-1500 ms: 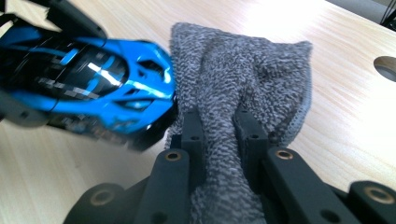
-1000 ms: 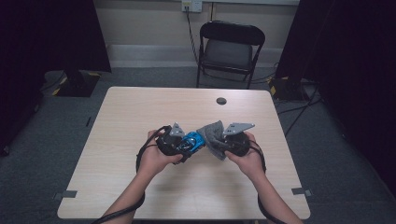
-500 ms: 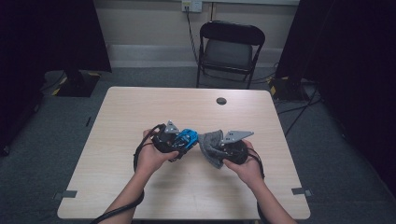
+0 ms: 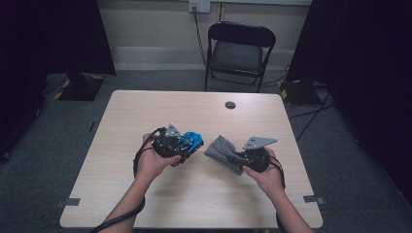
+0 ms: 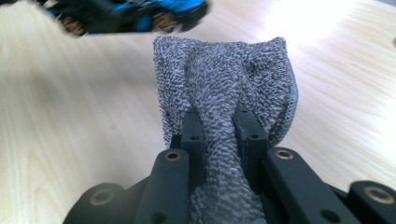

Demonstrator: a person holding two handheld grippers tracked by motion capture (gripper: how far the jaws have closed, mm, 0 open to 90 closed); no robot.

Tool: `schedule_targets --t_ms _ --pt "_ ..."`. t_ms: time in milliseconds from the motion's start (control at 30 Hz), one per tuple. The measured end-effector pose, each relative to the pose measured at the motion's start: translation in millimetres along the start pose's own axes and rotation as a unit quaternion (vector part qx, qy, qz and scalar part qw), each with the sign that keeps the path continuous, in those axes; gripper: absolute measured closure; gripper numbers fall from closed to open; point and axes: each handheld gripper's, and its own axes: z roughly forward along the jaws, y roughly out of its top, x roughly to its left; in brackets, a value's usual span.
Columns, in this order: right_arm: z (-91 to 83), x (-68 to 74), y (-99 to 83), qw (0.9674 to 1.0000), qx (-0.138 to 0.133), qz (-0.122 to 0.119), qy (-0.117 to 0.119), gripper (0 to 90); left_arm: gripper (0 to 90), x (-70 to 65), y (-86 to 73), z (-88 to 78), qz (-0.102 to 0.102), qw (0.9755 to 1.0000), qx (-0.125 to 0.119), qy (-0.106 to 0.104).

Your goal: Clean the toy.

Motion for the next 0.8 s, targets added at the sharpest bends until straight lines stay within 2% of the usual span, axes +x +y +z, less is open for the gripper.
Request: schedule_targets --t_ms 167,300,467,533,800 --pt "-7.7 -18.9 3.3 0.999 -0.011 0.024 -0.035 76.9 28.4 -12.2 0.8 2.1 0.008 0.9998 -0.004 -0.016" --pt "-9.3 -30.2 12.4 0.9977 -0.017 0.031 -0.058 77.0 28.4 -25.6 6.2 7.0 0.023 0.9992 -0.002 -0.033" --pt "-5.3 -36.8 25.7 0.9975 -0.019 0.033 -0.059 77.0 28.4 -40.4 14.0 12.2 0.041 0.9979 -0.006 -0.05" --pt "-2.4 -36.4 29.6 0.9976 -0.017 0.028 -0.061 77.0 28.4 -44.7 16.5 14.0 0.041 0.9974 -0.01 -0.058" --pt "11.5 -32.1 32.7 0.9987 -0.013 0.023 -0.044 76.9 28.4 -50.9 22.4 16.2 0.05 0.9963 -0.012 -0.069"
